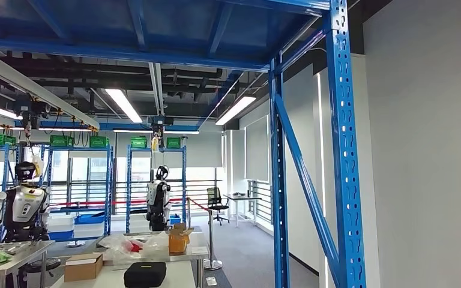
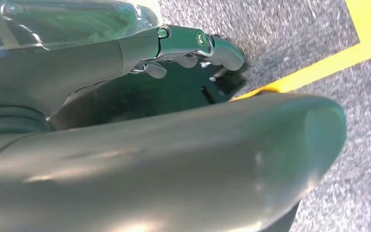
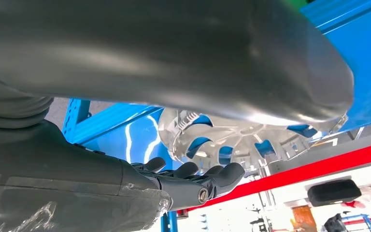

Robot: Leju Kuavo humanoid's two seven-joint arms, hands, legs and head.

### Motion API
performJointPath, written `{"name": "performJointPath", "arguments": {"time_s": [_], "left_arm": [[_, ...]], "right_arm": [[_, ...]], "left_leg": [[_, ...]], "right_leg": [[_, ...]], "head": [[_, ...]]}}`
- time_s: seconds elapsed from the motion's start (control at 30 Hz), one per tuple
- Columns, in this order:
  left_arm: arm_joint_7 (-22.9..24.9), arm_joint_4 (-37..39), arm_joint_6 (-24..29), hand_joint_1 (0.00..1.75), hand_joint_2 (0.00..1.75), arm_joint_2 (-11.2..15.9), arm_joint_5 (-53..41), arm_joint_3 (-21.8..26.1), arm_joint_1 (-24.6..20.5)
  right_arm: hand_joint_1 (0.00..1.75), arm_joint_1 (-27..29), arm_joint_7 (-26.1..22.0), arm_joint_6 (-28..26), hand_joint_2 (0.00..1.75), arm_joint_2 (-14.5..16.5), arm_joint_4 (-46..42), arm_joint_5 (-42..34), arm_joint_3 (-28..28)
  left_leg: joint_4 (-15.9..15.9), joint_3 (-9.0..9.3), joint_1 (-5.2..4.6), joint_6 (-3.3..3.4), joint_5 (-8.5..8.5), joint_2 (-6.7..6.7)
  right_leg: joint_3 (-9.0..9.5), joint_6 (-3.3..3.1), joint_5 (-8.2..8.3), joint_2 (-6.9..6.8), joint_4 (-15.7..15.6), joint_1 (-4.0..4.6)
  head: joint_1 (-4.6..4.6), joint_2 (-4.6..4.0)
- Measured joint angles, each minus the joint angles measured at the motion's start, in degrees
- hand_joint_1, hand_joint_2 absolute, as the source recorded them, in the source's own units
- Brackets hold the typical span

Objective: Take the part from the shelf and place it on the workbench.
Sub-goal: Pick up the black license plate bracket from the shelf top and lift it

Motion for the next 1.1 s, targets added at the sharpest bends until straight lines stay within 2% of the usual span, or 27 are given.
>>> {"name": "performJointPath", "arguments": {"time_s": [0.03,0.07,0.1,0.17,0.2,0.23,0.3,0.4,0.47,0.53,0.57,0.6,0.63,0.67,0.7,0.73,0.77,0.9,0.93,0.97,1.03,1.07,1.1], "left_arm": [[0.0,0.0,-0.04,0.0,0.0,0.0,-0.01,-0.01,0.09],[0.0,0.0,-0.09,0.0,0.0,0.0,-0.02,-0.01,0.19],[0.0,0.0,-0.14,0.0,0.0,0.0,-0.03,-0.02,0.25],[-0.01,0.01,-0.21,0.0,0.0,0.01,-0.09,-0.02,0.26],[-0.01,0.02,-0.22,0.0,0.0,0.01,-0.14,-0.01,0.23],[-0.01,0.03,-0.22,0.0,0.0,0.01,-0.22,-0.01,0.19],[-0.01,0.04,-0.21,0.0,0.0,0.02,-0.34,0.0,0.19],[-0.04,0.04,-0.21,0.0,0.0,-0.02,-0.4,-0.01,0.29],[-0.07,0.04,-0.24,0.0,0.0,-0.08,-0.42,0.0,0.24],[-0.06,0.04,-0.25,0.0,0.0,-0.14,-0.42,0.01,0.26],[-0.05,0.04,-0.25,0.0,0.0,-0.15,-0.42,0.01,0.3],[-0.05,0.04,-0.26,0.0,0.0,-0.17,-0.42,0.0,0.35],[-0.04,0.04,-0.29,0.0,0.0,-0.21,-0.42,-0.01,0.39],[-0.05,0.04,-0.32,0.0,0.0,-0.25,-0.42,-0.01,0.41],[-0.05,0.04,-0.35,0.0,0.0,-0.3,-0.41,0.0,0.39],[-0.05,0.04,-0.38,0.0,0.0,-0.33,-0.41,0.01,0.33],[-0.05,0.04,-0.39,0.0,0.0,-0.34,-0.42,0.02,0.27],[-0.08,0.04,-0.4,0.0,0.0,-0.34,-0.45,0.03,0.17],[-0.09,0.04,-0.4,0.0,0.0,-0.34,-0.48,0.03,0.15],[-0.1,0.04,-0.4,0.0,0.0,-0.34,-0.5,0.03,0.16],[-0.11,0.04,-0.4,0.0,0.0,-0.34,-0.54,0.03,0.26],[-0.11,0.04,-0.4,0.0,0.0,-0.33,-0.54,0.02,0.36],[-0.11,0.04,-0.41,0.0,0.0,-0.33,-0.55,0.02,0.43]], "right_arm": [[0.0,0.08,0.01,0.01,0.0,-0.01,-0.01,0.0,0.01],[0.0,0.17,0.01,0.01,0.0,-0.01,-0.01,0.0,0.01],[0.0,0.23,0.02,0.01,0.0,-0.01,-0.01,0.0,0.01],[0.0,0.29,0.04,0.01,0.0,-0.01,-0.04,0.0,-0.01],[0.0,0.29,0.05,0.0,0.0,-0.02,-0.07,0.0,-0.01],[0.0,0.32,0.07,-0.01,0.0,-0.02,-0.1,0.0,-0.02],[0.0,0.39,0.08,-0.02,0.0,-0.04,-0.16,0.0,-0.02],[0.0,0.42,0.1,-0.03,0.0,-0.15,-0.34,0.0,-0.21],[0.0,0.46,0.1,-0.03,0.0,-0.27,-0.45,0.0,-0.34],[0.0,0.68,0.1,-0.03,0.0,-0.4,-0.47,0.0,-0.37],[0.0,0.79,0.1,-0.03,0.0,-0.48,-0.47,0.0,-0.37],[0.0,0.84,0.1,-0.03,0.0,-0.52,-0.47,0.0,-0.38],[0.0,0.85,0.11,-0.03,0.0,-0.54,-0.47,0.0,-0.39],[0.0,0.84,0.11,-0.03,0.0,-0.55,-0.47,0.0,-0.4],[0.0,0.83,0.12,-0.02,0.0,-0.57,-0.47,0.0,-0.41],[0.0,0.81,0.12,-0.03,0.0,-0.58,-0.49,0.0,-0.41],[0.0,0.83,0.12,-0.04,0.0,-0.6,-0.53,0.0,-0.43],[0.0,0.89,0.15,-0.08,0.0,-0.64,-0.75,0.0,-0.54],[0.0,0.87,0.15,-0.08,0.0,-0.64,-0.84,0.0,-0.57],[0.0,0.87,0.16,-0.09,0.0,-0.64,-0.92,0.0,-0.57],[0.0,0.9,0.2,-0.09,0.0,-0.64,-0.97,0.0,-0.56],[0.0,0.95,0.22,-0.09,0.0,-0.64,-0.97,0.0,-0.55],[0.0,0.98,0.25,-0.09,0.0,-0.64,-0.97,0.0,-0.55]], "left_leg": [[3.28,-1.87,0.05,-0.08,-0.84,0.0],[4.85,-3.03,0.07,-0.07,-0.63,0.0],[4.24,-3.2,0.06,0.06,0.72,0.0],[-2.18,-0.99,-0.07,0.74,5.36,-0.01],[-5.67,0.4,-0.22,1.18,7.1,0.0],[-8.34,1.51,-0.39,1.58,7.85,0.0],[-10.11,2.27,-0.69,2.08,7.44,-0.01],[-11.24,3.18,-0.41,2.8,7.55,-0.06],[-11.73,3.64,-0.13,3.17,7.65,-0.02],[-11.73,3.79,-0.1,3.34,7.43,0.0],[-11.72,3.94,-0.11,3.34,7.26,-0.01],[-11.7,4.2,-0.09,3.28,7.03,-0.03],[-11.69,4.6,-0.07,3.15,6.75,-0.06],[-11.67,5.05,-0.06,2.96,6.39,-0.08],[-11.59,5.39,-0.18,2.66,6.01,-0.1],[-11.49,5.61,-0.29,2.35,5.67,-0.11],[-11.43,5.7,-0.4,2.03,5.41,-0.1],[-10.88,5.85,-0.37,0.84,4.29,-0.01],[-9.18,5.2,-0.32,0.54,3.23,0.0],[-6.2,3.83,-0.24,0.28,1.71,0.0],[1.76,-0.33,-0.1,0.01,-1.43,0.0],[4.57,-2.05,-0.07,0.03,-1.93,0.0],[5.28,-2.87,-0.08,0.18,-1.19,0.0]], "right_leg": [[0.16,-0.09,-0.15,0.03,0.01,0.05],[0.34,-0.12,-0.32,0.09,0.01,0.11],[0.61,-0.11,-0.51,0.17,0.02,0.17],[1.32,0.04,-0.97,0.3,0.02,0.27],[1.61,0.21,-1.22,0.33,0.06,0.41],[1.73,0.45,-1.4,0.33,0.09,0.47],[1.72,1.09,-1.56,0.25,0.02,0.5],[1.54,2.11,-2.38,0.09,0.78,0.37],[-0.85,2.61,-4.83,0.08,5.66,0.23],[-5.04,3.02,-7.39,0.08,12.94,0.07],[-6.53,3.16,-7.45,0.08,15.06,0.03],[-7.01,3.24,-6.37,0.07,15.11,0.01],[-6.38,3.23,-4.28,0.05,12.96,0.01],[-4.92,3.18,-1.71,0.01,9.2,0.01],[-3.34,3.06,0.06,-0.04,5.58,0.07],[-2.04,2.74,1.05,-0.03,2.69,0.13],[-1.28,2.38,1.26,0.0,1.04,0.2],[-0.65,0.8,0.41,0.15,0.34,0.11],[-0.42,0.49,0.33,0.11,0.23,-0.02],[-0.23,0.22,0.22,0.06,0.16,-0.08],[-0.04,-0.1,-0.05,0.01,0.17,0.04],[0.08,-0.17,-0.19,0.05,0.18,0.14],[0.27,-0.21,-0.34,0.11,0.19,0.24]], "head": [[0.05,0.0],[0.08,0.0],[0.11,0.0],[0.16,0.0],[0.14,0.0],[0.12,0.01],[0.03,0.02],[0.0,0.0],[-0.21,0.0],[-0.46,0.0],[-0.54,0.0],[-0.6,0.0],[-0.64,0.0],[-0.67,0.0],[-0.63,0.0],[-0.63,0.01],[-0.55,0.01],[-0.37,0.01],[-0.29,0.01],[-0.17,0.01],[0.05,0.0],[0.11,0.0],[0.17,0.0]]}}
